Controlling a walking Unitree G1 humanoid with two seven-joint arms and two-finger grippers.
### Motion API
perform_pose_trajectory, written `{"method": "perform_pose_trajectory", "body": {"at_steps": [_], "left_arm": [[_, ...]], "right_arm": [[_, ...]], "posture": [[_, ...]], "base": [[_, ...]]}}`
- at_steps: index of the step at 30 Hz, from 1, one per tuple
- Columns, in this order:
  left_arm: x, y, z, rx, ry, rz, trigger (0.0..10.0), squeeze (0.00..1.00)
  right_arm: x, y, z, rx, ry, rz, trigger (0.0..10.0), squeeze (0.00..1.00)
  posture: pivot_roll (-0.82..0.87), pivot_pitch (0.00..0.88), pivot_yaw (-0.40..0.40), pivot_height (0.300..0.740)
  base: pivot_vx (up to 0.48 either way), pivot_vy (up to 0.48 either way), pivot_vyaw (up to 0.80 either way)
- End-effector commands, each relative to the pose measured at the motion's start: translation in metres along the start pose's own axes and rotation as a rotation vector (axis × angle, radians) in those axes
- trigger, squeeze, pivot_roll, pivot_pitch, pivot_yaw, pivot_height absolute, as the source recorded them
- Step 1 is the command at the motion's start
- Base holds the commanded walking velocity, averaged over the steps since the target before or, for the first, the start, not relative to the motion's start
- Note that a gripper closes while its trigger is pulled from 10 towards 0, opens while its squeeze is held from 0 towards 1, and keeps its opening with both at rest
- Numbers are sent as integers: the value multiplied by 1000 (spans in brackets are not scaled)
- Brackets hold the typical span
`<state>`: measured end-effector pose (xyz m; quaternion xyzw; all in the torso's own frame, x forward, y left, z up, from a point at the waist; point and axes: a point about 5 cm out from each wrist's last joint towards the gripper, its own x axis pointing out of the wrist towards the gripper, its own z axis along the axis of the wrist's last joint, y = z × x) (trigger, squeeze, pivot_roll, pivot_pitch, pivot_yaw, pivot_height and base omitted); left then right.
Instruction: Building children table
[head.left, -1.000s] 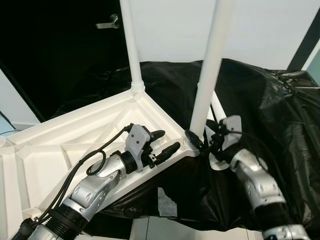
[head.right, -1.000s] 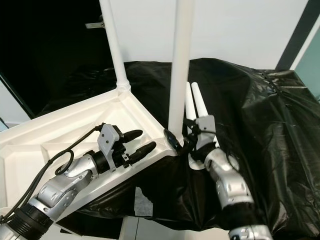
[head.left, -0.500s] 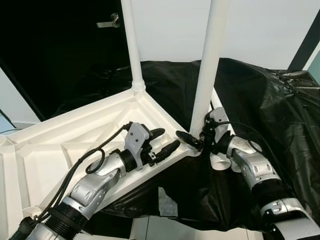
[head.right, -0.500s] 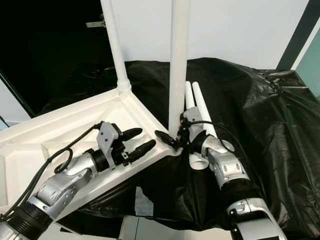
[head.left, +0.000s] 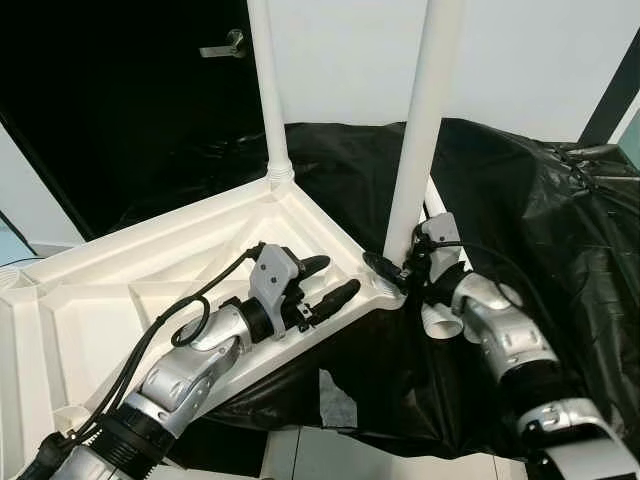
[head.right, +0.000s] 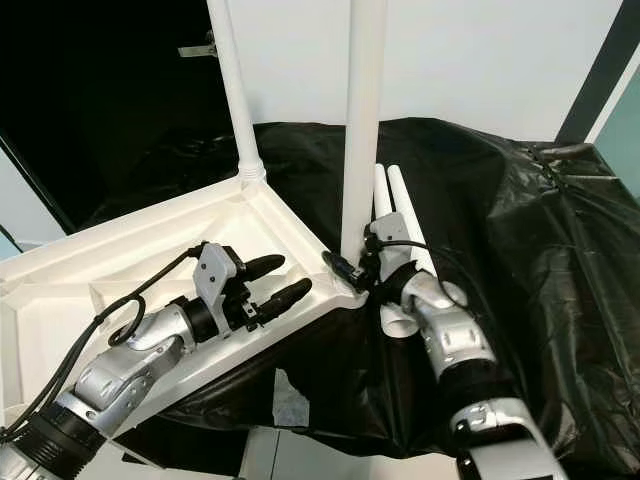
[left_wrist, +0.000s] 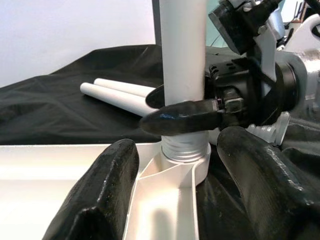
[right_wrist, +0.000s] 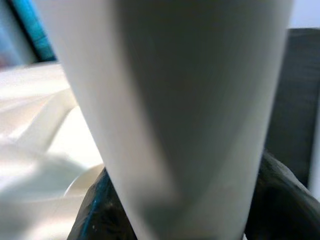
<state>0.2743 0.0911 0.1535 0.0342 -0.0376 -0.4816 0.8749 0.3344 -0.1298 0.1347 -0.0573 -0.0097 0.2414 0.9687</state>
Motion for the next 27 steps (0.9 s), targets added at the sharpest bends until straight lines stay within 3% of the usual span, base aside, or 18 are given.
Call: {"method": "perform_pose_trajectory", "body": {"at_steps": [1, 9, 11, 15, 19, 20, 23, 24, 27], "left_arm": [[-4, -14, -2, 19, 18, -306, 10000, 0], [-5, -15, -2, 21, 19, -310, 10000, 0], [-5, -15, -1, 21, 15, -305, 10000, 0], [-5, -17, -1, 22, 15, -311, 10000, 0], [-4, -17, -1, 27, 21, -314, 10000, 0], [-4, -16, -1, 29, 22, -313, 10000, 0], [-4, -16, -1, 29, 22, -313, 10000, 0], [-3, -16, -1, 32, 23, -310, 10000, 0], [-4, -13, 1, 40, 22, -294, 10000, 0]], "right_arm": [[-7, -11, -12, 9, 69, -124, 10000, 0], [-10, 5, -15, 52, 55, -335, 10000, 0], [-7, 19, -12, 104, 41, -479, 10000, 0], [-4, 29, -6, 105, 13, -439, 10000, 0], [-9, 23, -4, 92, -5, -439, 10000, 0], [-11, 21, -4, 88, -4, -442, 10000, 133], [-11, 21, -4, 88, -4, -442, 10000, 133], [-13, 18, -4, 83, -16, -443, 10000, 1000], [-19, 17, -2, 76, -60, -406, 10000, 1000]], "posture": [[44, 0, 20, 740], [49, 0, 8, 740], [53, 0, 8, 740], [53, 0, 9, 740], [53, 0, 7, 740], [55, 0, 6, 740], [55, 0, 6, 740], [56, 0, 5, 740], [58, 0, 5, 740]], "base": [[0, 0, 0], [0, 0, 0], [0, 0, 0], [0, 0, 0], [0, 0, 0], [0, 0, 0], [0, 0, 0], [0, 0, 0], [0, 0, 0]]}}
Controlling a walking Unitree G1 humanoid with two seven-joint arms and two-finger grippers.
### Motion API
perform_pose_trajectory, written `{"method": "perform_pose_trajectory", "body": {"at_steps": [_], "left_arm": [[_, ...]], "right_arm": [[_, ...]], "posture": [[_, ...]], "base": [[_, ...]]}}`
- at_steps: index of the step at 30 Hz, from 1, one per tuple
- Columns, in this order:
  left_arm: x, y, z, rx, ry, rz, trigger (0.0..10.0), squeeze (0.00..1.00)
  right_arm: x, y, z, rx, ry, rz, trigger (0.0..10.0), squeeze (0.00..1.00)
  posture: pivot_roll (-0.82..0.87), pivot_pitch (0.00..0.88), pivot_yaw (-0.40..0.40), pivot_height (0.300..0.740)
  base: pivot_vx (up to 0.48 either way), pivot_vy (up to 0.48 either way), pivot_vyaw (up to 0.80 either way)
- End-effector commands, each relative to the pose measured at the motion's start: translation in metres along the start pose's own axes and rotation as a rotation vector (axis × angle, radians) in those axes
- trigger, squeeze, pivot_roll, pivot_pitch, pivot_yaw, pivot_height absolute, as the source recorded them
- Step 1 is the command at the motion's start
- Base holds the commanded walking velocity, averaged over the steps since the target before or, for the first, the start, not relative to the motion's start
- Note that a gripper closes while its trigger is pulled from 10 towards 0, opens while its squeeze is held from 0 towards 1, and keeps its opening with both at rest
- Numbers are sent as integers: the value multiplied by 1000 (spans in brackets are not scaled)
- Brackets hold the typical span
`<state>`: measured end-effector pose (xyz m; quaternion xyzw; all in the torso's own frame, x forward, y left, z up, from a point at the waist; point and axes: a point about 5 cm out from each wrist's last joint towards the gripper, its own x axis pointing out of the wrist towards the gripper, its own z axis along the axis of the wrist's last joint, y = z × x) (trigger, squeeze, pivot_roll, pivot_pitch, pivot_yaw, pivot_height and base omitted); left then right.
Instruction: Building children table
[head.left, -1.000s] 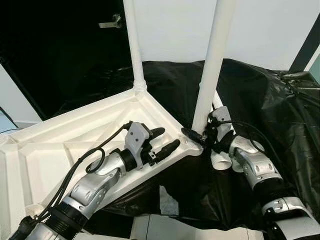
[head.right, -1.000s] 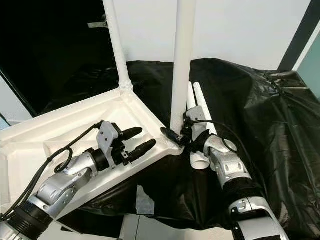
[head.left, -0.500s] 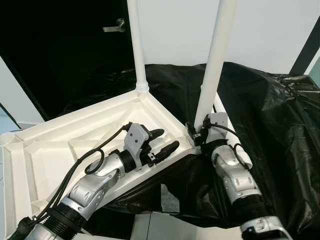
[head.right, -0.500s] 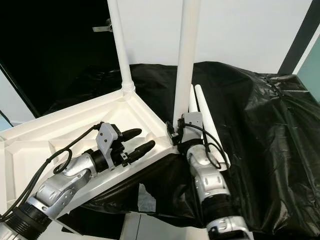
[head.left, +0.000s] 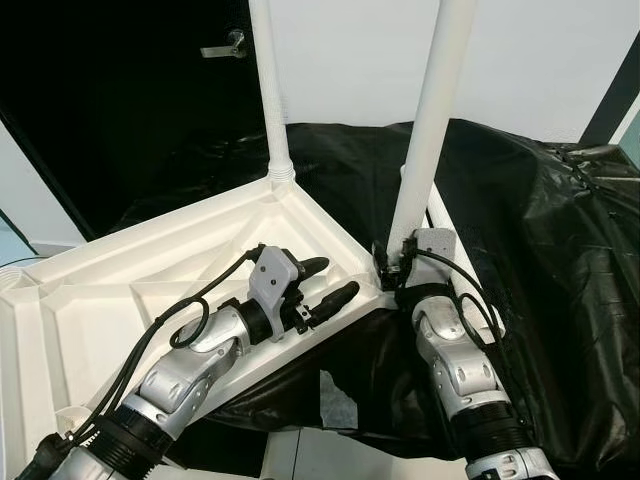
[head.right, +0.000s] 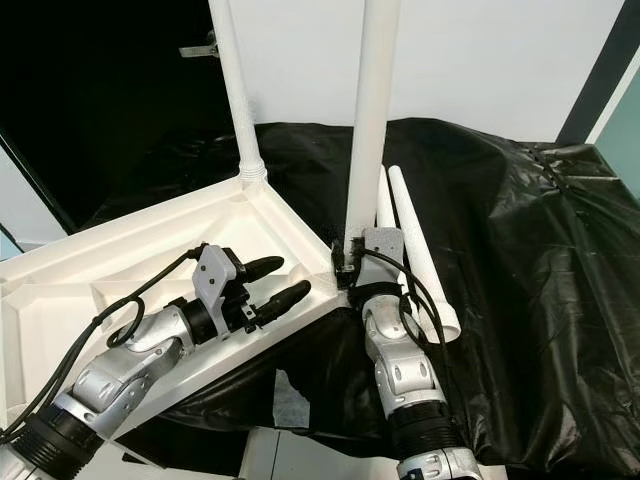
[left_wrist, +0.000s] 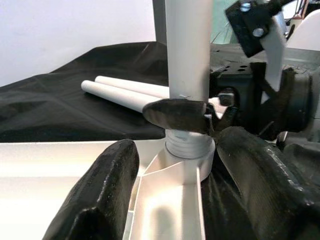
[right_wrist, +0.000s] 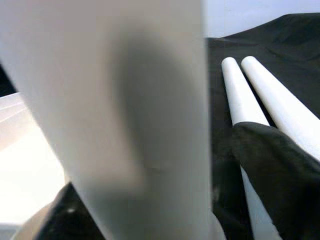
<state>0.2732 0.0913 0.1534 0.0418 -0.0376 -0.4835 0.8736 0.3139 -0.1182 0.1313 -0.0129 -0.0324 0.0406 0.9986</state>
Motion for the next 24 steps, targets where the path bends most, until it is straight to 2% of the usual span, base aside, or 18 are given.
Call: {"method": "perform_pose_trajectory", "body": {"at_steps": [1, 3, 7, 8, 10, 12, 14, 15, 16, 19, 23, 24], "left_arm": [[-3, -12, 1, 28, 13, -289, 10000, 0], [-4, -11, 1, 29, 13, -286, 10000, 0], [-13, 2, 4, 55, 26, -240, 10000, 0], [-17, 8, 5, 66, 37, -220, 10000, 0], [-20, 12, 5, 74, 43, -208, 10000, 0], [-27, 23, 7, 90, 66, -171, 10000, 0], [-28, 25, 7, 93, 72, -163, 10000, 0], [-32, 32, 5, 110, 115, -137, 10000, 0], [-32, 32, 5, 110, 115, -137, 10000, 0], [-46, 52, -1, 139, 222, -61, 10000, 0], [-49, 55, -2, 143, 240, -47, 10000, 0], [-52, 61, -5, 145, 288, -23, 10000, 0]], "right_arm": [[-5, -5, 0, 4, -17, 5, 10000, 1000], [-6, -5, 0, 7, -24, 11, 10000, 1000], [-15, 5, 1, 34, -39, 60, 10000, 1000], [-18, 7, 2, 40, -46, 78, 10000, 0], [-21, 8, 2, 44, -51, 88, 10000, 0], [-26, 9, 4, 55, -67, 95, 10000, 0], [-27, 8, 5, 58, -73, 95, 10000, 0], [-30, 8, 6, 58, -79, 105, 10000, 0], [-30, 8, 6, 58, -79, 105, 10000, 0], [-37, 5, 8, 50, -90, 128, 10000, 0], [-39, 5, 8, 50, -93, 133, 10000, 0], [-41, 5, 9, 53, -97, 153, 10000, 0]], "posture": [[58, 0, 5, 740], [58, 0, 5, 740], [63, 0, 4, 740], [68, 0, 6, 740], [68, 0, 6, 740], [71, 0, 8, 740], [71, 0, 8, 740], [73, 0, 14, 740], [73, 0, 14, 740], [71, 0, 26, 740], [71, 0, 26, 740], [67, 0, 37, 740]], "base": [[0, 0, 0], [0, 0, 0], [0, 0, 0], [0, 0, 0], [0, 0, 0], [0, 0, 0], [0, 0, 0], [0, 0, 0], [0, 0, 0], [0, 0, 0], [0, 0, 0], [0, 0, 0]]}}
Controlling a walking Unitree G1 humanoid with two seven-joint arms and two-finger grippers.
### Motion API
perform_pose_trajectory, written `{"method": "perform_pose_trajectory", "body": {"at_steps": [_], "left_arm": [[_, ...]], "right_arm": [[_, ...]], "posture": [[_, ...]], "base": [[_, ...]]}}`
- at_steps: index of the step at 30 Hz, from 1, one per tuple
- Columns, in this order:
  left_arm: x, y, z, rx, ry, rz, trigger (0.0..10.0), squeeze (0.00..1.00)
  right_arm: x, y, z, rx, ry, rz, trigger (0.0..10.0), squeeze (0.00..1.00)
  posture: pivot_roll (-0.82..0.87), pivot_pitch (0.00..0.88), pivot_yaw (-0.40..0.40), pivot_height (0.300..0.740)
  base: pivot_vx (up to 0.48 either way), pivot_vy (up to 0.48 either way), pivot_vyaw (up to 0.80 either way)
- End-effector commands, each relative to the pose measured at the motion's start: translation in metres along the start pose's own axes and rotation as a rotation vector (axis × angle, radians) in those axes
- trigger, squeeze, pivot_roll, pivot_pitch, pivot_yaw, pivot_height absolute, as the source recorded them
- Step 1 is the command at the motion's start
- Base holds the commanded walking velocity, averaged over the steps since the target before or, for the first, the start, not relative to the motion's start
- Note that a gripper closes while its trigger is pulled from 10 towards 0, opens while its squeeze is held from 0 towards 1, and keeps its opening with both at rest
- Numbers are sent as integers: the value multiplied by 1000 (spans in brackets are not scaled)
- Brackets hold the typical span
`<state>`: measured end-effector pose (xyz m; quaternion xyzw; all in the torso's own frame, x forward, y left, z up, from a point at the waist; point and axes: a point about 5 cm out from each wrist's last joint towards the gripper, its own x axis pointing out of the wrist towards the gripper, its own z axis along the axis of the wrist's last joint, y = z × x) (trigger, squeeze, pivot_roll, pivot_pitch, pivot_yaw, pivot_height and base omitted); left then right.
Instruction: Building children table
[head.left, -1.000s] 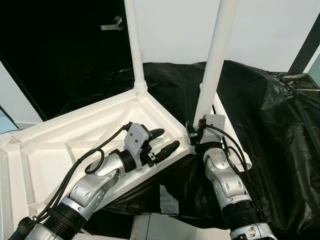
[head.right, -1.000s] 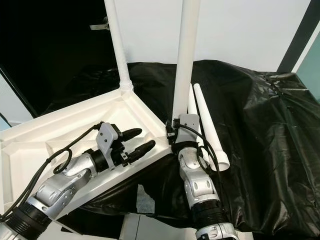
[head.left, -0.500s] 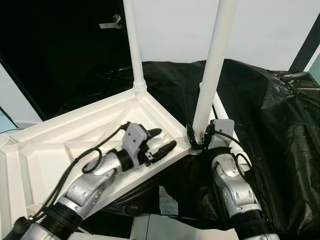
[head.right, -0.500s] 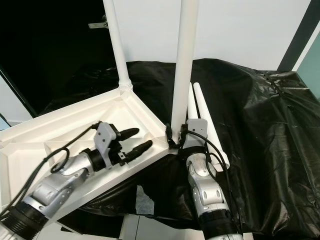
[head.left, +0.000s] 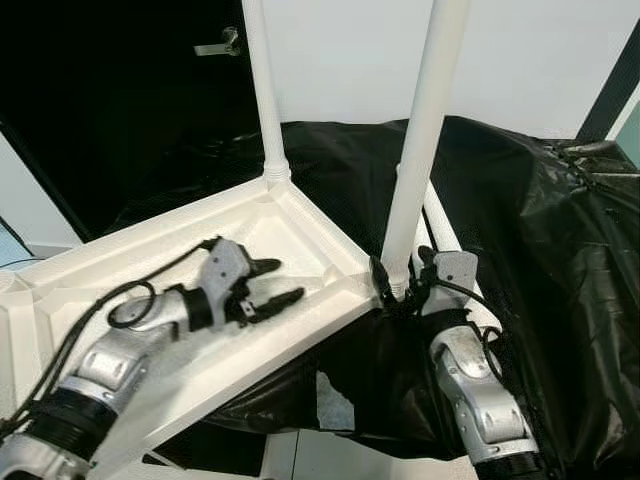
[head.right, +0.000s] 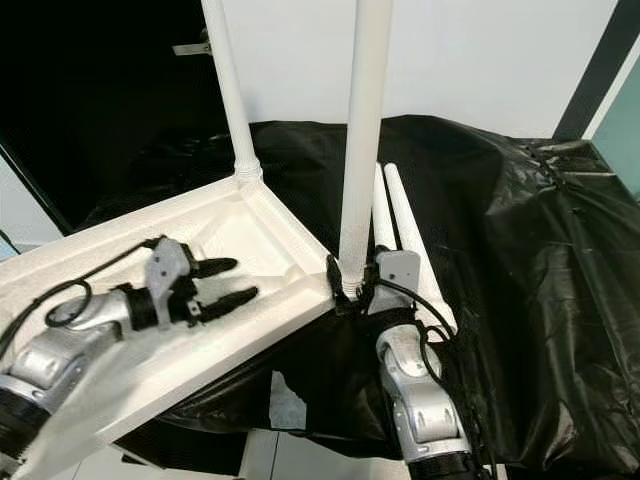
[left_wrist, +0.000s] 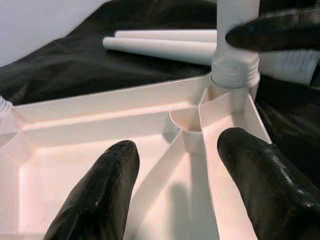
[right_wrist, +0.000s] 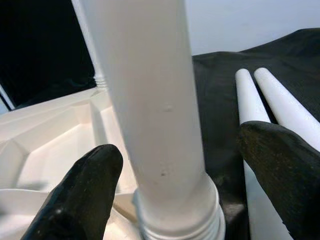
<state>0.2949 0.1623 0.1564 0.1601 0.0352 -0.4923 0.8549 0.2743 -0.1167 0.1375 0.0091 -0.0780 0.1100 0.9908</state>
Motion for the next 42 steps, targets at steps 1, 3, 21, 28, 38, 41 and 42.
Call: {"method": "perform_pose_trajectory", "body": {"at_steps": [1, 3, 21, 28, 38, 41, 42], "left_arm": [[-5, 7, -8, 2, 82, 36, 10000, 0], [-7, 10, -11, 10, 105, 47, 10000, 0], [-39, 44, -54, -165, 475, 272, 4745, 0], [-45, 42, -48, -157, 485, 237, 0, 0], [-50, 28, -37, -198, 467, 90, 10000, 0], [-50, 32, -40, -180, 506, 142, 10000, 0], [-49, 35, -42, -171, 525, 170, 10000, 0]], "right_arm": [[-4, 2, 1, 12, -3, 31, 10000, 0], [-6, 2, 1, 13, -2, 40, 10000, 0], [-7, 4, 2, 4, 17, 49, 10000, 0], [-7, 3, 2, -2, 24, 46, 10000, 0], [-7, 1, 1, -3, 29, 38, 10000, 0], [-6, 1, 1, -3, 30, 39, 10000, 0], [-6, 2, 1, -3, 30, 41, 10000, 0]], "posture": [[67, 0, 37, 740], [67, 0, 37, 740], [73, 0, 47, 740], [73, 0, 51, 740], [75, 0, 53, 740], [76, 0, 52, 740], [76, 0, 52, 740]], "base": [[0, 0, 0], [0, 0, 0], [0, 0, 0], [0, 0, 0], [0, 0, 0], [0, 0, 0], [0, 0, 0]]}}
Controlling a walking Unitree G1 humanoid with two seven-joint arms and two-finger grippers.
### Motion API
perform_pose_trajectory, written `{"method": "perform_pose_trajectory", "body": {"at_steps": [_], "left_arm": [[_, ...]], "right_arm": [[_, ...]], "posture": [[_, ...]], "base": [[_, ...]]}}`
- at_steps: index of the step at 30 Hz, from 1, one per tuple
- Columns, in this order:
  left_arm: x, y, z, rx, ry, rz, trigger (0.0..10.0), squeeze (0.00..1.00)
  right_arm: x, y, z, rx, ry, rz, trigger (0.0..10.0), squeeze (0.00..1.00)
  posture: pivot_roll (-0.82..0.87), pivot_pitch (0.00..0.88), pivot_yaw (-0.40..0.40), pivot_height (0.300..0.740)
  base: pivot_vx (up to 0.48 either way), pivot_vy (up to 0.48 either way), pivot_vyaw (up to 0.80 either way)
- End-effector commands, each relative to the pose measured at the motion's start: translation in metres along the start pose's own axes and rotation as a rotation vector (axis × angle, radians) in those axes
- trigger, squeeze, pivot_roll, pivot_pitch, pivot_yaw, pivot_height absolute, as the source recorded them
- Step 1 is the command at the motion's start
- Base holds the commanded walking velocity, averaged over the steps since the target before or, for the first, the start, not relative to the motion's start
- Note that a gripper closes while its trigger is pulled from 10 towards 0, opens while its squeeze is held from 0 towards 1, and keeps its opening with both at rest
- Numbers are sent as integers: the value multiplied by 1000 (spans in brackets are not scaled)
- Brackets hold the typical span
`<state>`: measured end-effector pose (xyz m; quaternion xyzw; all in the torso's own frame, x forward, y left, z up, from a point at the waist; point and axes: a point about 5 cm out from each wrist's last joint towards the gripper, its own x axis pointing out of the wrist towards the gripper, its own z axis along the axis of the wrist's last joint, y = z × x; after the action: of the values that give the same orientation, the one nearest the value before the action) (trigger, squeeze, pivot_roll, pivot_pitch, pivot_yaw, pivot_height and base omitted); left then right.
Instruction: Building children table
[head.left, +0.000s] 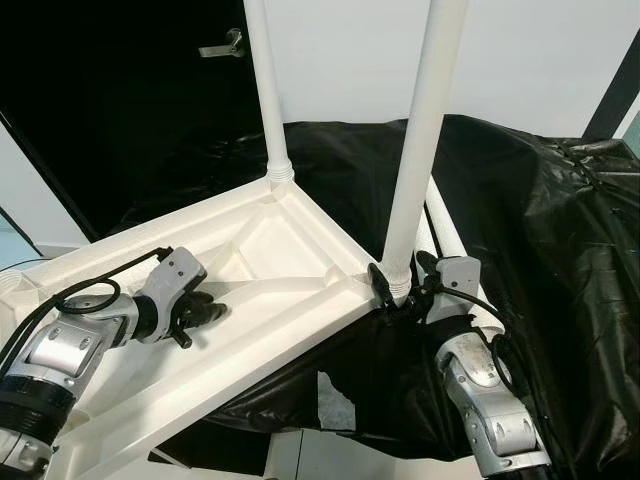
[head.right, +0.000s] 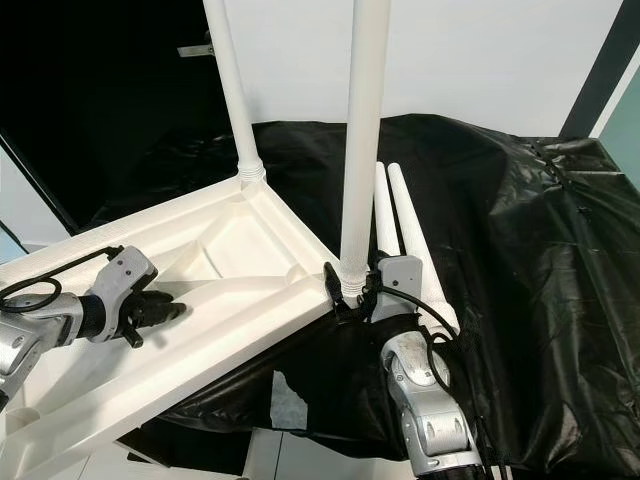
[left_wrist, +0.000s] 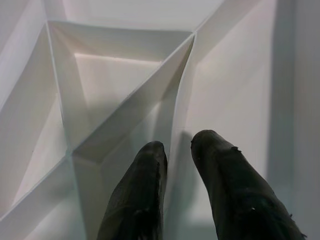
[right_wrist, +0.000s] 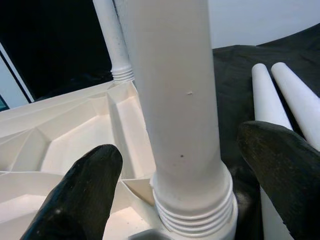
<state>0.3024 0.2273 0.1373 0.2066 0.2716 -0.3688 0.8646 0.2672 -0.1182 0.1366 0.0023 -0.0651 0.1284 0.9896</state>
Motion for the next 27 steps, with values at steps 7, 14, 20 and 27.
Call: {"method": "perform_pose_trajectory", "body": {"at_steps": [7, 14, 20, 27], "left_arm": [[13, 10, -5, -67, 84, 136, 10000, 0], [22, 17, -5, -129, 113, 229, 0, 0], [28, 25, 1, -187, 104, 319, 0, 0], [38, 26, 21, -235, 4, 391, 0, 0]], "right_arm": [[3, 4, 2, 2, -2, 7, 10000, 0], [5, 4, 3, 3, -6, 5, 10000, 0], [6, 2, 4, 3, -12, -5, 10000, 0], [10, 1, 6, 4, -21, -17, 10000, 0]], "posture": [[69, 0, 54, 740], [62, 0, 55, 740], [59, 0, 59, 740], [48, 0, 68, 740]], "base": [[0, 0, 0], [0, 0, 0], [0, 0, 0], [0, 0, 0]]}}
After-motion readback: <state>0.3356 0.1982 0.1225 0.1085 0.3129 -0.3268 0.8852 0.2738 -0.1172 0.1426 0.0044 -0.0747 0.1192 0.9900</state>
